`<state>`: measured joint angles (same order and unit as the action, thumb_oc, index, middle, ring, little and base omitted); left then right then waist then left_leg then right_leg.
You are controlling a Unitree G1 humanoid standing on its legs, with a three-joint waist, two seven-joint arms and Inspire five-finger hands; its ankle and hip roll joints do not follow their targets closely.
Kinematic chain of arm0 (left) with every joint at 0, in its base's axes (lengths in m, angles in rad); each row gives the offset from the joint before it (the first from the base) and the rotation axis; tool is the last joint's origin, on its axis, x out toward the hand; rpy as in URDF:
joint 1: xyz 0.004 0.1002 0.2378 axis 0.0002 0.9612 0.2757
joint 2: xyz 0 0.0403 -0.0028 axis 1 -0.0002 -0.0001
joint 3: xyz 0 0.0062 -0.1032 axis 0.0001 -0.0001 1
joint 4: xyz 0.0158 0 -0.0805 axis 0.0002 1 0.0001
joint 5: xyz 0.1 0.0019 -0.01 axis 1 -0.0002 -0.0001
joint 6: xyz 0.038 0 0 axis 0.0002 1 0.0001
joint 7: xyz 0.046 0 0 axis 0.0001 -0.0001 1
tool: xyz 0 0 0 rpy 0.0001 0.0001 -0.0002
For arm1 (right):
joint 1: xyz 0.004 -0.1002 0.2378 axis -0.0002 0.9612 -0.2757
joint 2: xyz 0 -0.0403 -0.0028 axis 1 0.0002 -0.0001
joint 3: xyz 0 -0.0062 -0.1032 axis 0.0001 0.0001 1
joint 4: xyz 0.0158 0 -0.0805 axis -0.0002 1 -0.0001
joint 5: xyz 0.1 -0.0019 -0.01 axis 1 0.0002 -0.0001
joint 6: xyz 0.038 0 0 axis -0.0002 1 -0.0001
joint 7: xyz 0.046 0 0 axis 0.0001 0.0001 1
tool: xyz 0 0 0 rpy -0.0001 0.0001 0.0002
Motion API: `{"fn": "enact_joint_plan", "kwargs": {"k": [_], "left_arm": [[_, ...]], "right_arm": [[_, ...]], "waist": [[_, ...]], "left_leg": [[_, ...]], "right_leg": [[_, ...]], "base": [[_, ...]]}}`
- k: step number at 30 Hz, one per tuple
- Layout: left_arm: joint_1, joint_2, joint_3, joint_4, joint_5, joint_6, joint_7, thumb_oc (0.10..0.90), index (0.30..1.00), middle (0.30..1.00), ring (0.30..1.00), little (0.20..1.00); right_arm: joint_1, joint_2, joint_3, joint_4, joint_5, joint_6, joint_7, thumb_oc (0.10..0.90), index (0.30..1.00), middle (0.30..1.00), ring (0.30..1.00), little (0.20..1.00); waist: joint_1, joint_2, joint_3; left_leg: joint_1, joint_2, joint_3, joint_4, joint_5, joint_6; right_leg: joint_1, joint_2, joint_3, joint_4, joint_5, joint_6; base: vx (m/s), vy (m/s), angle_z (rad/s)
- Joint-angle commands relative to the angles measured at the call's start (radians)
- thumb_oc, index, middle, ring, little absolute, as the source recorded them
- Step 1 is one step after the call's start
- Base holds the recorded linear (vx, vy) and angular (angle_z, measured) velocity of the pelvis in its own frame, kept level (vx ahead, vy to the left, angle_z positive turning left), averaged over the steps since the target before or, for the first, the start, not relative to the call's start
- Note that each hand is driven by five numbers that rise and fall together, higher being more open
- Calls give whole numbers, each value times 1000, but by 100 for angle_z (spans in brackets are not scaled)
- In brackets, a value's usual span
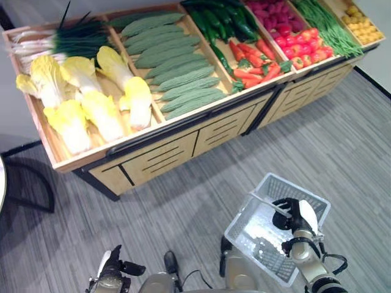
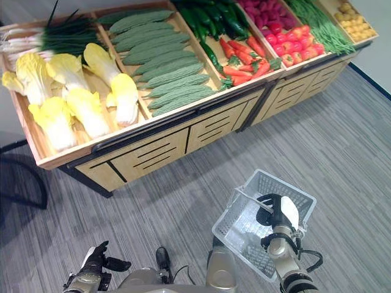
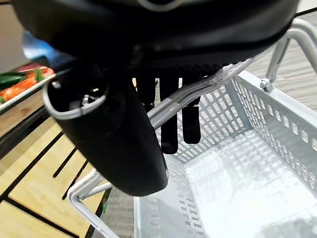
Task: Get the vegetables into the basket
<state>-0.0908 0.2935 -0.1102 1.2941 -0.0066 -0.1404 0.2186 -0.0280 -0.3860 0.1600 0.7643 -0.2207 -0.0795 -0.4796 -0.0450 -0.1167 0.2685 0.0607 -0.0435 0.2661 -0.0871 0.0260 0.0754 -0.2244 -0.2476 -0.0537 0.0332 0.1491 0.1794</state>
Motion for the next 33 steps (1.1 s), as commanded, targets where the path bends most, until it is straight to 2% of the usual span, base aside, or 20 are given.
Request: {"fn": "enact_joint_plan", "kwargs": {"k": [1,3,9,10,14,16,17,20,23,24,25,28,33], "left_arm": [[-4,19,5,-20,-25,-31,23,900,1000,1000,1000,1000],[-1,15,1,-20,-22,-35,25,900,1000,1000,1000,1000],[16,7,13,-27,-31,-42,32,900,1000,1000,1000,1000],[12,0,53,-18,-76,-40,56,900,1000,1000,1000,1000],[7,-5,94,-27,-115,-52,103,900,1000,1000,1000,1000],[7,17,191,-46,-169,-99,273,900,1000,1000,1000,1000],[5,53,281,-122,-202,-161,468,900,1000,1000,1000,1000],[7,102,316,-341,-119,-235,690,900,1000,1000,1000,1000],[31,153,319,-648,10,-289,836,900,1000,1000,1000,1000],[35,151,321,-654,14,-286,838,900,1000,1000,1000,1000],[38,151,339,-783,32,-259,842,900,1000,1000,1000,1000],[-9,154,370,-887,33,-237,847,900,1000,1000,1000,1000],[-113,164,383,-937,-19,-240,806,900,1000,1000,1000,1000]], "right_arm": [[-60,-94,-71,15,-9,-12,-103,400,300,300,300,300],[-52,-90,-74,44,0,-12,-105,400,300,300,300,300],[-23,-93,-94,118,18,-18,-119,400,300,300,300,300],[-10,-80,-97,173,31,-15,-116,400,300,300,300,300],[9,-53,-87,241,48,-20,-100,400,300,300,300,300],[39,-14,-71,293,49,-35,-102,400,300,300,300,300],[69,24,-50,297,48,-46,-123,400,300,300,300,300],[73,56,-37,353,68,-77,-137,400,300,300,300,300],[81,69,-37,373,88,-96,-128,400,300,300,300,300],[81,69,-36,373,88,-96,-128,400,300,300,300,300],[84,68,-39,382,97,-99,-118,400,300,300,300,300],[90,59,-30,377,91,-98,-104,400,300,300,300,300],[91,38,-17,354,60,-89,-82,400,300,300,300,300]], "waist": [[-29,6,43],[-22,2,40],[-1,19,18],[5,30,7],[12,38,-9],[25,41,-27],[33,38,-34],[46,37,-38],[51,32,-37],[51,32,-37],[51,30,-40],[33,27,-48],[1,28,-57]], "left_leg": [[21,85,-37,89,-105,-97],[17,88,-50,101,-106,-102],[6,137,-96,80,-68,-146],[4,152,-111,69,-41,-162],[11,157,-125,56,-33,-170],[27,160,-133,38,-22,-179],[46,160,-137,17,-17,-183],[54,163,-147,7,-14,-187],[57,162,-148,5,-19,-188],[58,162,-148,5,-19,-188],[59,161,-148,5,-22,-187],[66,159,-137,0,-26,-186],[75,157,-114,0,-34,-186]], "right_leg": [[42,26,104,94,29,25],[69,31,90,80,-1,16],[129,60,15,12,-52,-22],[156,67,-9,-9,-60,-35],[188,71,-32,-35,-63,-42],[226,72,-51,-68,-60,-43],[251,73,-62,-87,-60,-42],[266,73,-74,-98,-59,-38],[269,71,-75,-103,-55,-35],[271,71,-75,-104,-55,-35],[271,71,-75,-106,-53,-33],[268,72,-60,-109,-48,-31],[259,73,-36,-111,-42,-29]], "base": [[95,-87,67],[73,-163,81],[47,-240,31],[74,-245,39],[64,-120,31],[99,-93,21],[84,-80,16],[23,-48,6],[-13,-15,5],[0,0,0],[0,0,0],[1,12,-1],[-1,36,-13]]}}
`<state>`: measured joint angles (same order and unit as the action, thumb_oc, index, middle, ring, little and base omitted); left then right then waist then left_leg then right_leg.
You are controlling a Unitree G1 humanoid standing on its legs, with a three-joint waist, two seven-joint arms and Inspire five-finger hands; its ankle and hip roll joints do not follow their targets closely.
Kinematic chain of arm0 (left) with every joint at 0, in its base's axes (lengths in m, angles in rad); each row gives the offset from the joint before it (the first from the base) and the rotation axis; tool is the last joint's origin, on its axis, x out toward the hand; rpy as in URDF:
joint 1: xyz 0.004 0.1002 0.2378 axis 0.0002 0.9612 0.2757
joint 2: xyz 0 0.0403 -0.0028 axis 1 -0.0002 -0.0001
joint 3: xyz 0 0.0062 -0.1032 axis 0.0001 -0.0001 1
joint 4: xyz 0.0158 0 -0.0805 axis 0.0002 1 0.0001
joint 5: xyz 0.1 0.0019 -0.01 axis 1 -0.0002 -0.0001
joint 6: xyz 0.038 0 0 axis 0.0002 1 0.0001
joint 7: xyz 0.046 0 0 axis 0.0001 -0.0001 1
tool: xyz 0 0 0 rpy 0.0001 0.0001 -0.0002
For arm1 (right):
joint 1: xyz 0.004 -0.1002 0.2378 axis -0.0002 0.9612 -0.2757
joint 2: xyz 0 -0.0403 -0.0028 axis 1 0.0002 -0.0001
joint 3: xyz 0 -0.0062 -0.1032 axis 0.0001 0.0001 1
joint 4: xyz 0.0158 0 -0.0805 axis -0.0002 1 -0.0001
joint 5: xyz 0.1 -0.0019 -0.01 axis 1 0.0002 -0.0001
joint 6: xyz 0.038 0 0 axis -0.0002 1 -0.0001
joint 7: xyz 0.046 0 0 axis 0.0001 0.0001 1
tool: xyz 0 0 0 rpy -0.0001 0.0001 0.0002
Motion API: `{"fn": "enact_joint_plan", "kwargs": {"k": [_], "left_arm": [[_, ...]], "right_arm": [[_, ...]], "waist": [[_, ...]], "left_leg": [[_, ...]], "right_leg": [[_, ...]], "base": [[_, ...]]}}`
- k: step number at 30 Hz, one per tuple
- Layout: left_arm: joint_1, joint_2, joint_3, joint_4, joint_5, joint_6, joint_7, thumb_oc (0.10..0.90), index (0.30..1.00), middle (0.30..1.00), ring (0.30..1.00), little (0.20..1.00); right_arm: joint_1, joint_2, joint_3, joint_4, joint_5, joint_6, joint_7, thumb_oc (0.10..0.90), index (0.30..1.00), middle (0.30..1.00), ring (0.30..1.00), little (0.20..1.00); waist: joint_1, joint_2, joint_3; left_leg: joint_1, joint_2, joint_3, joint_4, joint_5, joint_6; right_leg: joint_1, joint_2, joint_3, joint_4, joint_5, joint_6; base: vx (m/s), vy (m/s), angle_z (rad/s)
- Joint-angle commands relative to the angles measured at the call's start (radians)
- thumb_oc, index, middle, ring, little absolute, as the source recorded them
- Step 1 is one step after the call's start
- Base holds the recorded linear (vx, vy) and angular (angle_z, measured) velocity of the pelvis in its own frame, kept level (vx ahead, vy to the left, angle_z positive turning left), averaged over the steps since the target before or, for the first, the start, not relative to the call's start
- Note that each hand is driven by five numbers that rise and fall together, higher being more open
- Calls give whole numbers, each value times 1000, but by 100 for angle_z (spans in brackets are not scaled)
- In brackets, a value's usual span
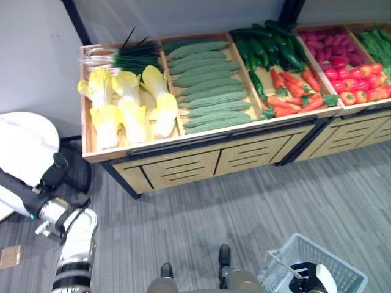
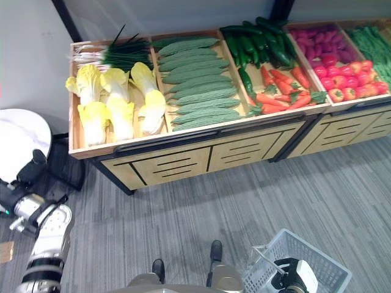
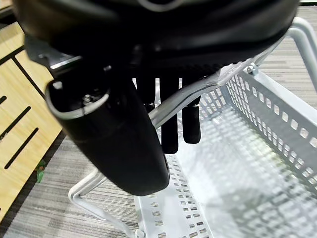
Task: Get the vegetables into the basket
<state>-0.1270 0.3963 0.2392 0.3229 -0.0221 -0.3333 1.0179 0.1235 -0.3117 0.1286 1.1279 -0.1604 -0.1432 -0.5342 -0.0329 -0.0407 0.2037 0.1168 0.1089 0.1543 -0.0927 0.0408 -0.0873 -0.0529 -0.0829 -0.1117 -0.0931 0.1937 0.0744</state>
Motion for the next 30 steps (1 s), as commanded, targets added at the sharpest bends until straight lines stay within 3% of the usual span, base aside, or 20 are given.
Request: {"fn": "enact_joint_plan", "kwargs": {"k": [1,4,8,13,19,24,30], "left_arm": [[-113,62,26,41,-25,-54,-4,900,1000,1000,1000,1000],[-189,52,12,50,-77,-58,-5,900,1000,1000,1000,1000],[-292,47,-19,27,-78,-7,36,900,1000,1000,1000,1000],[-511,164,-52,167,-115,15,117,900,1000,1000,1000,1000],[-585,267,-24,316,-175,41,148,900,1000,1000,1000,1000],[-658,422,-95,523,-147,110,87,900,1000,1000,1000,1000],[-735,452,-202,626,-119,159,11,900,1000,1000,1000,1000]], "right_arm": [[-66,-43,21,-2,-8,-24,-21,400,300,300,300,300],[-74,-55,37,-21,-26,-17,-6,400,300,300,300,300],[-92,-67,57,-39,-34,-9,6,400,300,300,300,300],[-145,-78,123,-60,-51,4,27,400,300,300,300,300],[-167,-79,152,-64,-58,4,35,400,300,300,300,300],[-214,-71,191,-54,-56,-5,44,400,300,300,300,300],[-251,-73,209,-54,-45,-4,44,400,300,300,300,300]], "waist": [[-20,-47,6],[-36,-50,9],[-52,-53,32],[-85,-82,69],[-94,-93,78],[-103,-111,101],[-105,-113,121]], "left_leg": [[19,5,3,5,-49,-23],[18,6,12,5,-52,-22],[0,8,14,5,-44,-21],[-64,20,29,5,-22,-25],[-77,25,42,5,-18,-29],[-104,30,53,5,-7,-36],[-128,32,48,5,2,-37]], "right_leg": [[86,-91,26,14,-85,77],[77,-90,39,12,-82,78],[45,-86,53,16,-74,77],[-39,-79,84,30,-56,80],[-67,-78,98,38,-50,82],[-108,-79,107,47,-39,86],[-130,-83,103,55,-35,89]], "base": [[-4,28,-14],[-14,21,-17],[-66,13,-17],[-97,6,-8],[-17,15,-13],[-21,8,-3],[-1,14,2]]}}
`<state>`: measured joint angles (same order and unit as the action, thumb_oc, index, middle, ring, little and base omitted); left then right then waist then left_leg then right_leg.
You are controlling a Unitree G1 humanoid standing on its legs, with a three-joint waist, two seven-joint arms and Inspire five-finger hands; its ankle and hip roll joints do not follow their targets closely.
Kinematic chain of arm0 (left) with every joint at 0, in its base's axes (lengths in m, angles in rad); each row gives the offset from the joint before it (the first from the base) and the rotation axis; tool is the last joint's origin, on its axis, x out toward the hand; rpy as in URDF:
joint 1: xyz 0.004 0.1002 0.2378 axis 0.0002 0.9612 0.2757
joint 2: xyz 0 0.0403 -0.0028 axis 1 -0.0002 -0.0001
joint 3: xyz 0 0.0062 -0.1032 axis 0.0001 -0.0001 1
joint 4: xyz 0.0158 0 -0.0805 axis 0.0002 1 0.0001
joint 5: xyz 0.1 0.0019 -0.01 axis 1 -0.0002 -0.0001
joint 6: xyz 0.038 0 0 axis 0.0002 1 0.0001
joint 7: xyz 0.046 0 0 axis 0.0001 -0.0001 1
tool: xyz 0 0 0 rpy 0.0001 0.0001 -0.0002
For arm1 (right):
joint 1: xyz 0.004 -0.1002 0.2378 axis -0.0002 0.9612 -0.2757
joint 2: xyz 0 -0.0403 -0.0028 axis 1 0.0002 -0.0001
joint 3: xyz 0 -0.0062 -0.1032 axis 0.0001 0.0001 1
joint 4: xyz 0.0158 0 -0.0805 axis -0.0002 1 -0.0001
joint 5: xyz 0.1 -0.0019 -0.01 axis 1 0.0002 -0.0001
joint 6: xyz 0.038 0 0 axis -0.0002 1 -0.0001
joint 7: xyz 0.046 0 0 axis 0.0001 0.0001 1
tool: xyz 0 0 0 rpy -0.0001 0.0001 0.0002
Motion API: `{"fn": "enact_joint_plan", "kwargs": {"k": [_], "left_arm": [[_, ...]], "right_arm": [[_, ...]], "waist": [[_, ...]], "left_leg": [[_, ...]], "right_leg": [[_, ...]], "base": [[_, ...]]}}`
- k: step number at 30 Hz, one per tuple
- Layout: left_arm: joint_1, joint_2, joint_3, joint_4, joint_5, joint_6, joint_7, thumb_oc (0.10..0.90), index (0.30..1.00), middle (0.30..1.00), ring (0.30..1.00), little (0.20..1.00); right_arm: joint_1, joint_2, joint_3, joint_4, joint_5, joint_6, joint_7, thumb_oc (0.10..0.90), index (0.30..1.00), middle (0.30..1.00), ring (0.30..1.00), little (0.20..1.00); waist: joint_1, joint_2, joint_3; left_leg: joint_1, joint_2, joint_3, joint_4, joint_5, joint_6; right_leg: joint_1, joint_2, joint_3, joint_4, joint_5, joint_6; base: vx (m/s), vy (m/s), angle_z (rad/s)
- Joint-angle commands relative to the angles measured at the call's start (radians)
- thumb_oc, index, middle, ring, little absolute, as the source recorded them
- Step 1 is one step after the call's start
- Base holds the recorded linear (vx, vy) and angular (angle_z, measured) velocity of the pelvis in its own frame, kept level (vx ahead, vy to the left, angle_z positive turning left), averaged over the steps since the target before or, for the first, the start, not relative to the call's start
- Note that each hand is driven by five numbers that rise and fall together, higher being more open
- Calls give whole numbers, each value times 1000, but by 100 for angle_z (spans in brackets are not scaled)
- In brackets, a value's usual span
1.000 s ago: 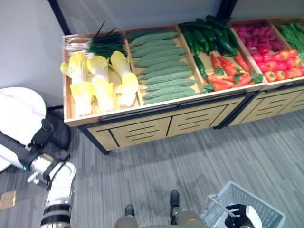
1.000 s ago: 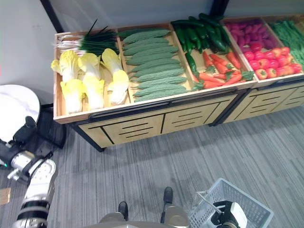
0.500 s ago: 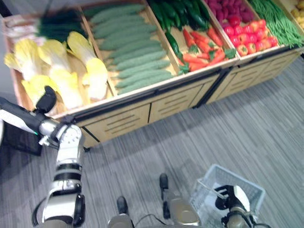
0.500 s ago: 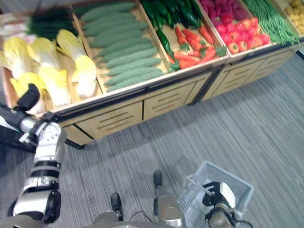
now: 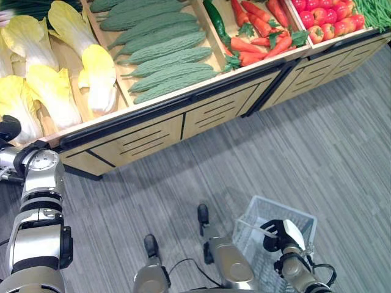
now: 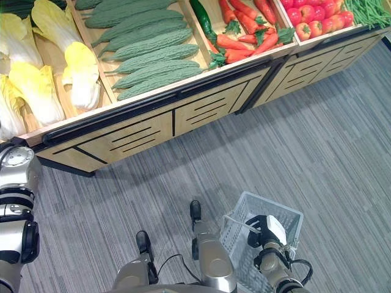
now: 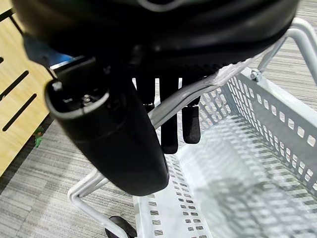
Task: Get the vegetables into the basket
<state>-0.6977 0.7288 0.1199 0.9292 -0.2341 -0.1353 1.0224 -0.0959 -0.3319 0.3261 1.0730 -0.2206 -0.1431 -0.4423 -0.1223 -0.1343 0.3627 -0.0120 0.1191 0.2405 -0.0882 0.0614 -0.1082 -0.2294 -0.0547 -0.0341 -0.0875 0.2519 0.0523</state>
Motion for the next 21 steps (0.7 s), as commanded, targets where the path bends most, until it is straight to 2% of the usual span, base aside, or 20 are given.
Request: {"fn": "enact_joint_plan", "kwargs": {"k": [1,11,21], "left_arm": [[-193,109,-113,35,101,-31,-8,900,1000,1000,1000,1000],[-248,69,-161,49,102,-47,-38,900,1000,1000,1000,1000],[-209,113,-79,149,64,-39,52,900,1000,1000,1000,1000]], "right_arm": [[-44,-53,21,5,17,-4,-46,400,300,300,300,300],[-65,-50,27,4,27,-7,-51,400,300,300,300,300],[-53,-37,43,11,29,-24,-65,400,300,300,300,300]], "waist": [[-17,-18,-33],[-26,-19,-14],[-33,-34,-1]], "left_leg": [[-4,22,-39,1,-17,-15],[-20,19,-37,1,-18,-15],[-20,21,-22,1,-19,-19]], "right_leg": [[41,-113,25,51,-90,112],[18,-115,35,54,-88,114],[6,-113,47,57,-89,112]], "base": [[12,21,6],[3,5,0],[-5,3,-3]]}}
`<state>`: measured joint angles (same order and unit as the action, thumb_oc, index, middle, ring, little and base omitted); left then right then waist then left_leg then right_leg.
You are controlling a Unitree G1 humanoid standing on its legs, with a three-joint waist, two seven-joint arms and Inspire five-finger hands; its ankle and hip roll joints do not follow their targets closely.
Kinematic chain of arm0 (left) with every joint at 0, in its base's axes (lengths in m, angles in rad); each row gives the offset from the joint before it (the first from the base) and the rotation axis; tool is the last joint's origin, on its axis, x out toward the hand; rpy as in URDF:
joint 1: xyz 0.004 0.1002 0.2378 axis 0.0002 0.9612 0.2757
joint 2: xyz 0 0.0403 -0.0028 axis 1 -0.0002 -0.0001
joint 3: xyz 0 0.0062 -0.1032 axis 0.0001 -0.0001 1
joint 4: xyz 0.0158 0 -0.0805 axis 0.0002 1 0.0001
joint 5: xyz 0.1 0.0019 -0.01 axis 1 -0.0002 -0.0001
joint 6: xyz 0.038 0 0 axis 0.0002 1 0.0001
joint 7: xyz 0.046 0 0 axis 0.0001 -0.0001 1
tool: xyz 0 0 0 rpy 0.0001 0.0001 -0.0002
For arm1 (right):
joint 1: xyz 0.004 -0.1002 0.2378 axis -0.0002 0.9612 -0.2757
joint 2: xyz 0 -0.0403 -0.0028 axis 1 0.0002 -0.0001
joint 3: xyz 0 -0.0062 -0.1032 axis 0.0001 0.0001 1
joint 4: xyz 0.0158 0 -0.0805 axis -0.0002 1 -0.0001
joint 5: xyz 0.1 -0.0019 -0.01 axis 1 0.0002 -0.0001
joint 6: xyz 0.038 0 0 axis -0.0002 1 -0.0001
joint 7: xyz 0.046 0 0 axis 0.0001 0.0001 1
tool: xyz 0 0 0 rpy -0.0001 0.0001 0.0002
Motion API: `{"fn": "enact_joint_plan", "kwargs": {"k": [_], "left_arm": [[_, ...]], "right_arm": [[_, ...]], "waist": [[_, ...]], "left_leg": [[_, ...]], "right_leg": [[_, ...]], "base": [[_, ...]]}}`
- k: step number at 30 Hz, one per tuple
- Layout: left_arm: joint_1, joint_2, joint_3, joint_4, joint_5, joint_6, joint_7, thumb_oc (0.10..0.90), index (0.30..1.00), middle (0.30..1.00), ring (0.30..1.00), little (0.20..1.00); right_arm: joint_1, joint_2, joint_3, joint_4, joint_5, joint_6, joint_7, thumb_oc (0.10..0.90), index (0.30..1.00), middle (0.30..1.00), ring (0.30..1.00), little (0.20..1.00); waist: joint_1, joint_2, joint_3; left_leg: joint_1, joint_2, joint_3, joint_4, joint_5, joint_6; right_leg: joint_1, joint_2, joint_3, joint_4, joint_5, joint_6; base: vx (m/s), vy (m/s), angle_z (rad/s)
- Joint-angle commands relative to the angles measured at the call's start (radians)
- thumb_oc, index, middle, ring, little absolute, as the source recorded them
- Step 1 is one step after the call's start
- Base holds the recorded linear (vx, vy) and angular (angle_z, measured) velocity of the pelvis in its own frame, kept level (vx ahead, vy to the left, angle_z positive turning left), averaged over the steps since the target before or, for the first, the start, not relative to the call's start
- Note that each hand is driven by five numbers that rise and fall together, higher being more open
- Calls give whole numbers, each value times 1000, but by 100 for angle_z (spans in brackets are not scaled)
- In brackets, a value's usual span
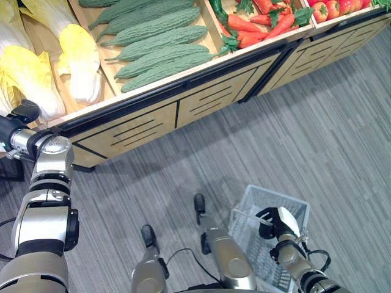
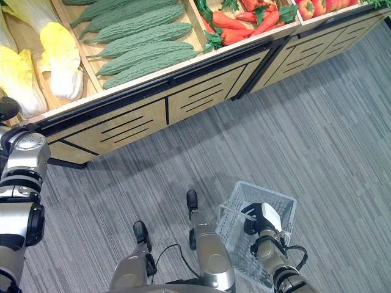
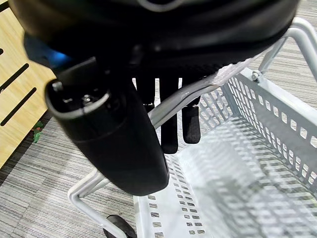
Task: Get the vegetables into the basket
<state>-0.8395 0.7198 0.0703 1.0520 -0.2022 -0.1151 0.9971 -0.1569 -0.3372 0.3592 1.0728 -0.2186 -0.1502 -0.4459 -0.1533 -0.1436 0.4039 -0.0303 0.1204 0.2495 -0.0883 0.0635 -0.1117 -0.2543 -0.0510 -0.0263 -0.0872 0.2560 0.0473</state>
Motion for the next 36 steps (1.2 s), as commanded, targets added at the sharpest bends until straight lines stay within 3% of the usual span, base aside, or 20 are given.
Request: {"fn": "enact_joint_plan", "kwargs": {"k": [1,6,20,21,22,23,24,25,36], "left_arm": [[-63,129,-26,36,34,-59,77,900,1000,1000,1000,1000],[-46,169,-27,112,47,-21,66,900,1000,1000,1000,1000],[-141,144,-101,282,9,57,-81,900,1000,1000,1000,1000],[-151,141,-90,301,-18,59,-85,873,962,962,962,962],[-152,142,-90,302,-19,59,-86,778,830,830,830,830],[-169,138,-79,331,-56,66,-95,625,616,616,616,616],[-171,138,-80,333,-57,65,-96,420,327,327,327,327],[-189,141,-75,359,-85,72,-102,400,300,300,300,300],[-170,166,50,428,-267,61,-38,400,300,300,300,300]], "right_arm": [[8,-31,11,14,27,-19,-63,400,300,300,300,300],[-2,-31,19,22,28,-25,-66,400,300,300,300,300],[-22,-46,31,21,28,-14,-55,400,300,300,300,300],[-23,-46,31,21,29,-12,-56,400,300,300,300,300],[-24,-46,31,21,29,-12,-56,400,300,300,300,300],[-26,-48,33,23,30,-12,-53,400,300,300,300,300],[-27,-48,33,24,30,-12,-53,400,300,300,300,300],[-29,-50,35,24,30,-12,-52,400,300,300,300,300],[-20,-53,41,16,35,-13,-59,400,300,300,300,300]], "waist": [[-2,-25,-42],[4,-29,-36],[-9,-29,-4],[-10,-29,-2],[-10,-29,-2],[-12,-27,0],[-12,-27,0],[-13,-26,2],[-15,-29,4]], "left_leg": [[-1,20,-30,1,-21,-16],[-7,22,-30,1,-18,-18],[-27,17,-32,1,-13,-12],[-28,17,-32,1,-13,-12],[-28,17,-32,1,-13,-12],[-30,17,-32,1,-14,-11],[-30,17,-32,1,-14,-11],[-32,17,-32,1,-13,-11],[-25,17,-27,1,-19,-14]], "right_leg": [[31,-116,40,56,-93,117],[25,-116,42,55,-90,117],[-5,-117,47,73,-88,117],[-6,-117,47,74,-89,117],[-6,-117,47,74,-89,117],[-8,-117,48,75,-89,118],[-8,-117,48,75,-89,118],[-11,-117,49,74,-88,117],[-10,-113,57,72,-91,115]], "base": [[0,0,0],[0,0,0],[1,5,0],[0,0,0],[0,0,0],[0,0,0],[17,31,-1],[0,0,0],[1,4,0]]}}
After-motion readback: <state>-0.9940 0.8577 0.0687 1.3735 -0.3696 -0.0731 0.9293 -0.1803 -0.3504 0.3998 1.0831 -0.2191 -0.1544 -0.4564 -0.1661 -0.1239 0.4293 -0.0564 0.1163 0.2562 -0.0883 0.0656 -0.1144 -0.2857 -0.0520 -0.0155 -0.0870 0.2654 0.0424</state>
